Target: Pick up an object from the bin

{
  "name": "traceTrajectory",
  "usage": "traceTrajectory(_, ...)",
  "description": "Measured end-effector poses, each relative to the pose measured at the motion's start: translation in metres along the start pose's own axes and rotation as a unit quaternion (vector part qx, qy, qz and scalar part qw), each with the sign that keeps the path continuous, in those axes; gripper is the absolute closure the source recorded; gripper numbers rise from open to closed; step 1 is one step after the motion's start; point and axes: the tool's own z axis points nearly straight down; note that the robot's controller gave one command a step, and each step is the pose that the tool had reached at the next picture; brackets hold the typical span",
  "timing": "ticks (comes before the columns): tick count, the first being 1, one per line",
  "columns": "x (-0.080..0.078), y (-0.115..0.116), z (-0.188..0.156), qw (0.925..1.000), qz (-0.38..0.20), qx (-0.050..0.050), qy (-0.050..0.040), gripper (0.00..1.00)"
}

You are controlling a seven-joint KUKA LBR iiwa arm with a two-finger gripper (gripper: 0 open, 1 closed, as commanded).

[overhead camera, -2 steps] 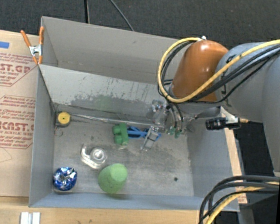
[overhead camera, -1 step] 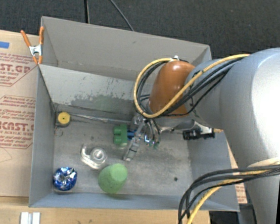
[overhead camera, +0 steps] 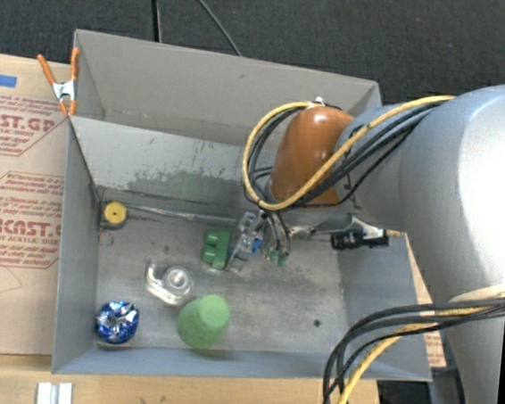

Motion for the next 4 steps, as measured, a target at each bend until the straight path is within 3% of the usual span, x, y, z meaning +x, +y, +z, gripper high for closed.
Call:
traceTrajectory(1, 0.008, 0.0, -0.037, 0.9996, 0.026, -0.001, -0.0012, 1.0)
traceTrajectory(2, 0.022, -0.003, -0.03, 0.9998, 0.021, 0.0, 0.001, 1.0)
traceTrajectory(3, 0.021, -0.011, -0.018, 0.9976, 0.069, 0.0, 0.001, 1.0)
traceTrajectory(4, 0.029, -0.051, 0.004, 0.9987, -0.052, -0.001, -0.0006, 1.0)
